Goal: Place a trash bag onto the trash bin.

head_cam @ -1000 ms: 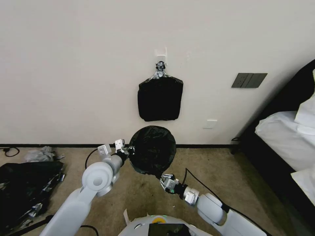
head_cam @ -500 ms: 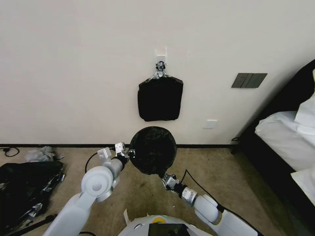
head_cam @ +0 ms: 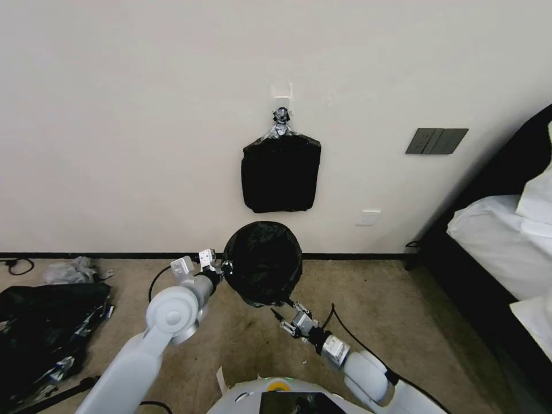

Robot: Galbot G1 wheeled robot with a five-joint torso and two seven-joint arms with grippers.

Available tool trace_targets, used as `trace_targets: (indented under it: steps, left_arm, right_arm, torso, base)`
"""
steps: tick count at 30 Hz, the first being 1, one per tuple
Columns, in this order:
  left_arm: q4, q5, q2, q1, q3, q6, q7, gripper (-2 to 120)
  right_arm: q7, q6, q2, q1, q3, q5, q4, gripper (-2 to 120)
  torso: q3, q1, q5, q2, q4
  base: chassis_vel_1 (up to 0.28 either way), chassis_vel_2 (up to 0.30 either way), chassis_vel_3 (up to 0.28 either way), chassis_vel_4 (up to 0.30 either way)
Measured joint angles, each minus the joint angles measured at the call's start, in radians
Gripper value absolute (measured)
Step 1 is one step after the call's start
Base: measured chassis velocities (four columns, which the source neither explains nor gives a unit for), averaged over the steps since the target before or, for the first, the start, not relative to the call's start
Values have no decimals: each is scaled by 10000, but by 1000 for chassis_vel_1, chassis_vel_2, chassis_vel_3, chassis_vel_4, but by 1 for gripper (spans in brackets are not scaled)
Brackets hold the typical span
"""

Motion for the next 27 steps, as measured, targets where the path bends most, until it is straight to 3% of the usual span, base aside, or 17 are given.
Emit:
trace_targets:
  steps: [8, 10, 13, 16, 21, 27]
  left_arm:
    - [417, 168, 62, -326, 79, -143, 21, 3]
    - [471, 1016, 89, -298, 191, -271, 459, 3]
    - [468, 1489, 98, -266, 252, -337, 686, 3]
    - [247, 2646, 28, -158, 541, -424, 1070, 3]
    - [275, 3605, -73, 13, 724, -499, 1223, 3]
    - [257, 4596, -230, 434, 1015, -662, 1420, 3]
  right_arm:
    - [-143, 351, 23, -822, 325, -135, 620, 85]
    - [9, 335, -49, -1136, 544, 150, 1022, 95]
    - [109, 270, -84, -1265, 635, 343, 1265, 97]
    - [617, -370, -295, -1717, 912, 1240, 2374, 100]
    - [1135, -906, -456, -1917, 1064, 1713, 3216, 89]
    - [2025, -2164, -710, -1717, 1271, 3360, 4380, 67]
  torso:
    - [0, 0, 1, 0, 1]
    - [0, 0, -1, 0, -1]
    - [0, 0, -1, 0, 0]
    - [0, 0, 1, 0, -1]
    - [0, 0, 2, 0, 2]
    - [-1, 0, 1, 0, 0]
  base:
    - [0, 0, 0, 0]
    - [0, 0, 0, 0]
    - [0, 0, 0, 0]
    - [0, 0, 0, 0]
    - [0, 0, 0, 0]
    - [0, 0, 0, 0]
